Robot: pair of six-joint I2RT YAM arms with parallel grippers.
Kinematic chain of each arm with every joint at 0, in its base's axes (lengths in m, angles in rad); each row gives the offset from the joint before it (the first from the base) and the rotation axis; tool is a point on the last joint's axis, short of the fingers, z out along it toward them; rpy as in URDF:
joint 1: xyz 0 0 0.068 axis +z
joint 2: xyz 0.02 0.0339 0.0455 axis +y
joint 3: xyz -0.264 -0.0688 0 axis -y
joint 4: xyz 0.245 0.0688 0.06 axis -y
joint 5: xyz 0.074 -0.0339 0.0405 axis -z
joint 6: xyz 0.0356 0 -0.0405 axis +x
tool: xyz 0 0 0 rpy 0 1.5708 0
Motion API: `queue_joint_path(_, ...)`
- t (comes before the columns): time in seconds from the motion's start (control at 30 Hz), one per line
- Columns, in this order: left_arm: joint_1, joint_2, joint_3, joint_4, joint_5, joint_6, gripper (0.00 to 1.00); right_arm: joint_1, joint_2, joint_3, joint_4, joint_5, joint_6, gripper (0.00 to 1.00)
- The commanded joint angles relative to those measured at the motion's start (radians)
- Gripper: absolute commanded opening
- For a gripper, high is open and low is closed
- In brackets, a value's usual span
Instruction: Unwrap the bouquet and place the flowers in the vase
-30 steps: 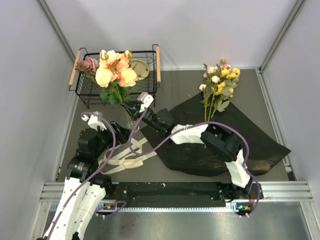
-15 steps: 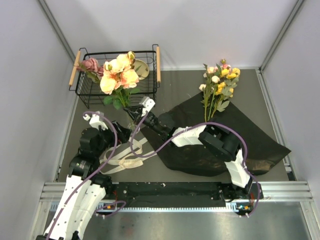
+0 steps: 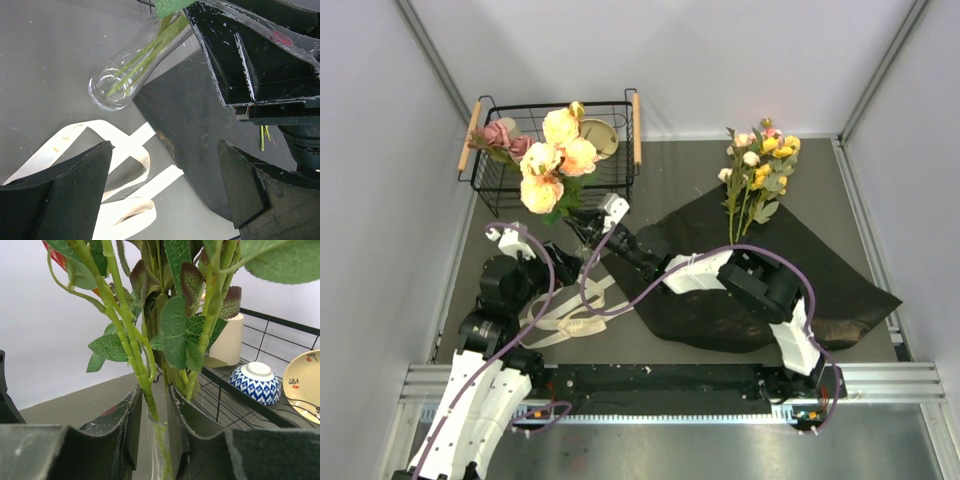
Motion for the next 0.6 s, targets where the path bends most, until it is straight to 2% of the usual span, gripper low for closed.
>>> queue_joint_path(0.0, -0.001, -0.006, -0.01, 0.047, -0.01, 0.013, 0.91, -0.005, -0.035, 0.003, -0.083, -0.009, 0.013, 0.29)
queue_joint_path(0.37, -0.001, -0.013, -0.021, 0.048, -0.006, 0.01, 0.91, 0.027, -0.165, -0.059, -0.141, -0.003, 0.01, 0.57)
queue_joint_path(0.57, -0.001, -0.022, -0.028, 0.056, -0.001, 0.005, 0.91, 0.038, -0.264, -0.102, -0.248, 0.034, 0.048, 0.61)
